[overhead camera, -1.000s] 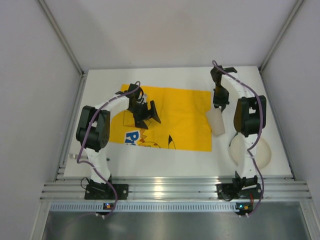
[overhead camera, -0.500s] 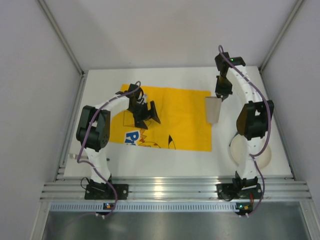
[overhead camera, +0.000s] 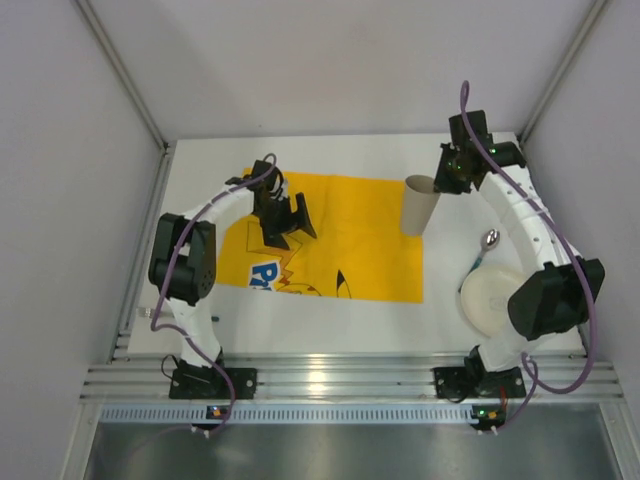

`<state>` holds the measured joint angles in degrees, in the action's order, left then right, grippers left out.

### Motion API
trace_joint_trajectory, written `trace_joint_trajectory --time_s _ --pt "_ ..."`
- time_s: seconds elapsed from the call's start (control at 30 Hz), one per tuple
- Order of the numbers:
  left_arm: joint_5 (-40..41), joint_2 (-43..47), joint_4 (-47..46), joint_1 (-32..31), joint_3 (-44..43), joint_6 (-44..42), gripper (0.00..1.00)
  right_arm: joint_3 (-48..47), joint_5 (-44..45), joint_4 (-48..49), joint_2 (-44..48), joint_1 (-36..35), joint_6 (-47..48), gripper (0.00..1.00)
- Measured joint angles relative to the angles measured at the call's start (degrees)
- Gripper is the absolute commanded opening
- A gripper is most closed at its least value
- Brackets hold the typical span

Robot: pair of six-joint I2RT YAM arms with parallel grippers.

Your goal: Set the dinner table for one person

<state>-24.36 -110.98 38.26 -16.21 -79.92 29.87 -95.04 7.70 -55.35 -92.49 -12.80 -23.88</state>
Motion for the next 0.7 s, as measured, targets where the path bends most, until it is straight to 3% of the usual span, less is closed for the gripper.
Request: trace_joint_trajectory --time_s 0.4,0.7 --pt "5.55 8.70 -0.11 0.07 1.90 0.50 0.95 9.55 -1.92 22.88 -4.42 -2.21 -1.16 0.00" --pt "8.87 15.04 -0.52 0.07 6.14 1.46 0.95 -0.87 7.65 27.32 -18.23 -2.84 -2.12 0.00"
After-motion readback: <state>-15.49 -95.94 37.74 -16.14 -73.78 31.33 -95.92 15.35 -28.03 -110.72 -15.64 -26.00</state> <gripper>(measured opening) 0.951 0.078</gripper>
